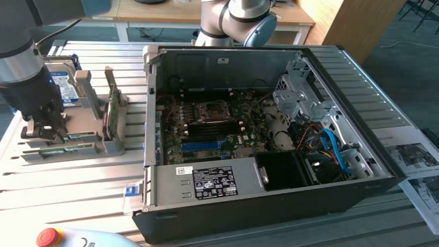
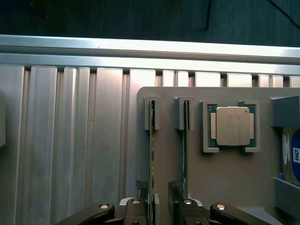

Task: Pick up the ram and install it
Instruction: 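Pick up the ram and move it above insertion slot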

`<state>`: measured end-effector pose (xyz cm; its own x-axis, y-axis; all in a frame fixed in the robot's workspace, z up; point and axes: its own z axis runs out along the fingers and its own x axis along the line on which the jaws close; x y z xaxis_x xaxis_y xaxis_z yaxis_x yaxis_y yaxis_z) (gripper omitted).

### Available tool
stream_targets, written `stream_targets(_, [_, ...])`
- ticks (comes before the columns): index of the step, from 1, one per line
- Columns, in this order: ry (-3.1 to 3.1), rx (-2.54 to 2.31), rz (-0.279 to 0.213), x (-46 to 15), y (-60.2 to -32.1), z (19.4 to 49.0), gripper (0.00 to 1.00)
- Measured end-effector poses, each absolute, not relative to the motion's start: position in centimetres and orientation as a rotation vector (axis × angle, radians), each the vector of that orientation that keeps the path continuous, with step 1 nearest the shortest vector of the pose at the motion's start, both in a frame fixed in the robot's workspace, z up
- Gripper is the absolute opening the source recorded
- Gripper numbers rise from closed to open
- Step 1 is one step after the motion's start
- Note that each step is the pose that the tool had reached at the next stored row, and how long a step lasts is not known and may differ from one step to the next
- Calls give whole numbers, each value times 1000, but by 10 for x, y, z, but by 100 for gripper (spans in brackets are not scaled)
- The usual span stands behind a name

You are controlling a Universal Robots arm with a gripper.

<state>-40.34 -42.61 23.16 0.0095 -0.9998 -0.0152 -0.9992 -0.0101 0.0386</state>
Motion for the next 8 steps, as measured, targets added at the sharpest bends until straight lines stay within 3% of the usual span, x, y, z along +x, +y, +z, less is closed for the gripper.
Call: stream_targets(8, [-2198,2220,-59,-403,-426,221,31])
